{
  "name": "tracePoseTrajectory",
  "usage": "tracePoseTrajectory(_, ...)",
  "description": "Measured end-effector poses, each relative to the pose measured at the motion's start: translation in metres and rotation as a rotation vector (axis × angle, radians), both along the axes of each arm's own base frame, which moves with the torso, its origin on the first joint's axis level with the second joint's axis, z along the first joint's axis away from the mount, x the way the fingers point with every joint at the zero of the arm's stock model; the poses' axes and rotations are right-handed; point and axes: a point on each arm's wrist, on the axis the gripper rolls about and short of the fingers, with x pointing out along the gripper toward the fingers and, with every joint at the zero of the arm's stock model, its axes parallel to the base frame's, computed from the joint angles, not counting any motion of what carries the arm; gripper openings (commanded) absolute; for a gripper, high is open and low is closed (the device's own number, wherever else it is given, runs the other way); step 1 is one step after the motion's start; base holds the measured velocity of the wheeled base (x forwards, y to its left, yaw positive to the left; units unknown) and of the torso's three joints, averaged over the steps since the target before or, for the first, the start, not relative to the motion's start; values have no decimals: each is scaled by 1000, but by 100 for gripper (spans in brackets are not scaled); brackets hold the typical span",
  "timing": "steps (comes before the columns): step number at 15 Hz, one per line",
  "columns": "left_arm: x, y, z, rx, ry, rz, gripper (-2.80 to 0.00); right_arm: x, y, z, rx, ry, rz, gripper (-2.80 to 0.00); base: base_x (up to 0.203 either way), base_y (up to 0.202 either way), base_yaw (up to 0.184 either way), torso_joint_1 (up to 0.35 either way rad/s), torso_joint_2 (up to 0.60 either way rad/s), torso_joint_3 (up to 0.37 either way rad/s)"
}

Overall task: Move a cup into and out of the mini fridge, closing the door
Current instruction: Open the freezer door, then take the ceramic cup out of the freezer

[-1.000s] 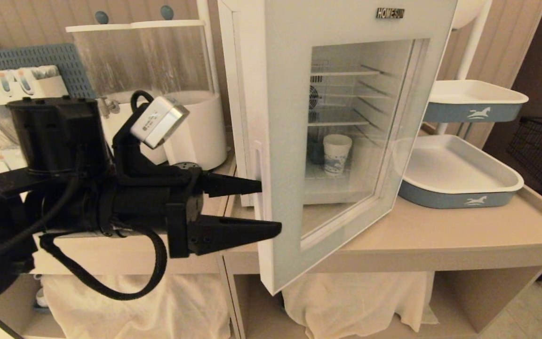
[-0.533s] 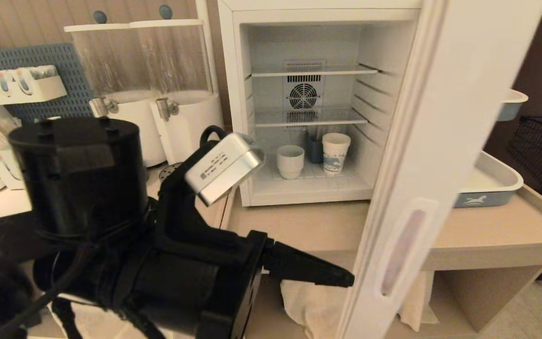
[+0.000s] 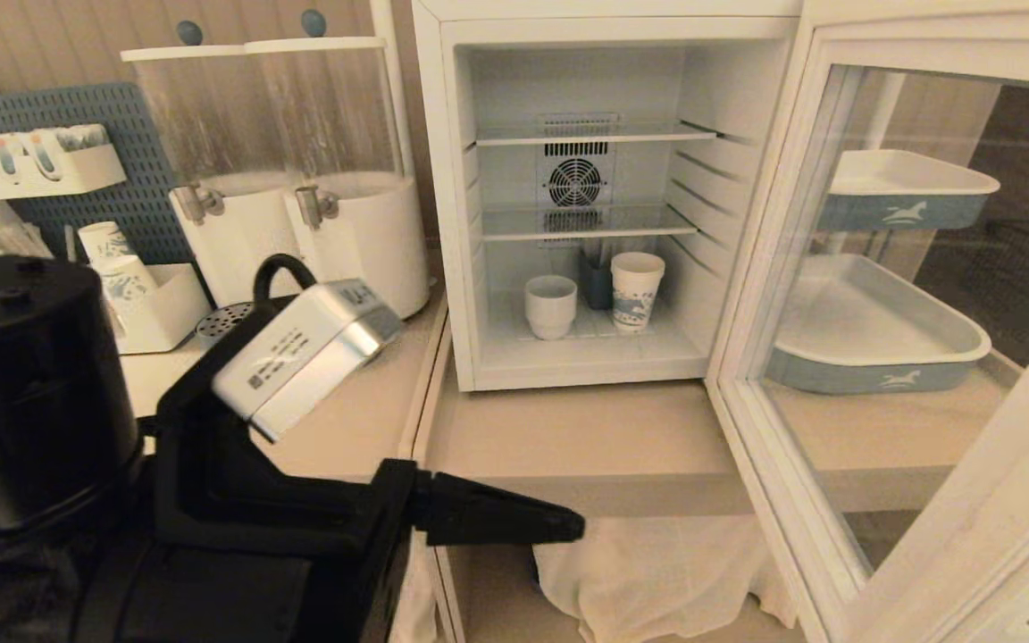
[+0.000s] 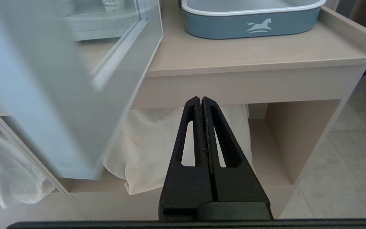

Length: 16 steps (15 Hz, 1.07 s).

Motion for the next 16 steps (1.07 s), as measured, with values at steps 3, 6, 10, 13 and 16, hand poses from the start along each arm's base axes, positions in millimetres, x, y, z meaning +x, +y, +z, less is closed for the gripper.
tracePoseTrajectory(3,3,28,-2,91,-91,267,0,0,0,0,0,0,0,-280,0,0,0,0,0,0)
tracePoseTrajectory(6,3,68,2,142,-151,592,-280,0,0,0,0,0,0,-280,0,0,0,0,0,0)
tracePoseTrajectory(10,-25,116,10,190,-185,889,-280,0,0,0,0,-2,0,-280,0,0,0,0,0,0)
tracePoseTrajectory(13,-62,143,11,232,-267,1116,-280,0,0,0,0,-3,0,-280,0,0,0,0,0,0)
tracePoseTrajectory(16,-110,170,5,268,-314,1353,-280,0,0,0,0,-1,0,-280,0,0,0,0,0,0)
